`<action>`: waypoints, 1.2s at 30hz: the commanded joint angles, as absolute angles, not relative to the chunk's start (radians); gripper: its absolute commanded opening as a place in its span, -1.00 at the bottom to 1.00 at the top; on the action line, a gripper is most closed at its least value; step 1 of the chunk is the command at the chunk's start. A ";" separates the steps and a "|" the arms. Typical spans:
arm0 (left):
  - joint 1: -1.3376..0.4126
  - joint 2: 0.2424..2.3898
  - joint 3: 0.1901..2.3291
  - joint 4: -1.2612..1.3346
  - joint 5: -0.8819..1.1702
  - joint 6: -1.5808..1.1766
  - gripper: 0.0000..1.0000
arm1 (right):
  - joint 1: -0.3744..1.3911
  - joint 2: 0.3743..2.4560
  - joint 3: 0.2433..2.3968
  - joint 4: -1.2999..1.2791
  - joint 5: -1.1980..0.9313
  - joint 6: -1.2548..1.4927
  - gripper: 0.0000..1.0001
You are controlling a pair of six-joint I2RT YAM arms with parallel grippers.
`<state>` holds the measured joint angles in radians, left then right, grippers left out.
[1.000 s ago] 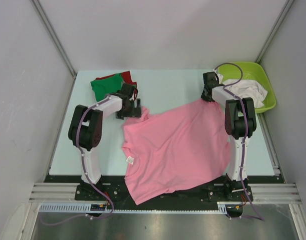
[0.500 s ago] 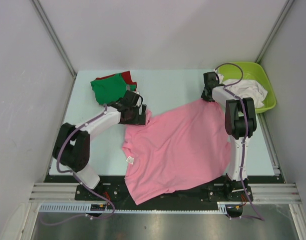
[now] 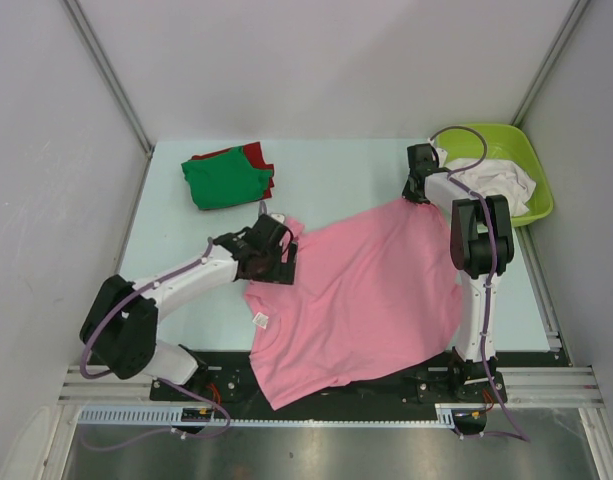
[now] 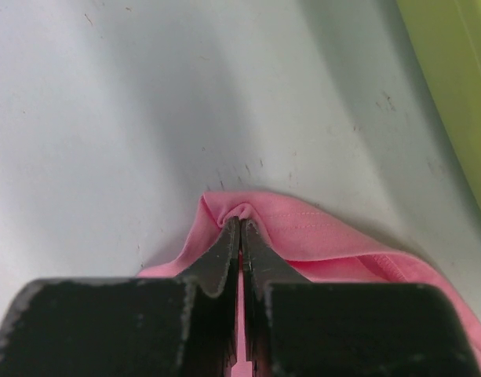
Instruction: Fold and stack the t-shirts
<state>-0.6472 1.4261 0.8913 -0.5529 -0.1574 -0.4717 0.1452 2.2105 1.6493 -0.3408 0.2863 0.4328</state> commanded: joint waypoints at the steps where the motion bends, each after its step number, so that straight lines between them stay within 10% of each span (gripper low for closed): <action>1: -0.637 1.449 1.107 -0.603 -0.231 -0.451 0.92 | 0.160 2.177 1.652 -0.334 0.267 0.428 -1.00; 6: -0.554 1.525 1.297 -0.667 -0.207 -0.407 0.93 | 0.135 2.194 1.675 -0.356 0.267 0.442 -1.00; 9: -0.496 1.545 1.339 -0.675 -0.181 -0.391 0.93 | 0.109 2.213 1.721 -0.376 0.258 0.475 0.03; 17: -0.396 1.552 1.295 -0.640 -0.147 -0.380 0.94 | 0.149 2.100 1.715 -0.348 0.256 0.463 0.92; 36: -0.219 1.384 1.056 -0.518 0.118 -0.509 0.93 | 0.638 2.285 2.196 -0.580 -0.210 0.339 0.74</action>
<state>-0.2173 1.5162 1.0779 -0.5503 0.0578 -0.4908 0.6712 2.1689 2.0296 -0.5022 -0.1326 0.3050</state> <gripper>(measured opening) 0.965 0.909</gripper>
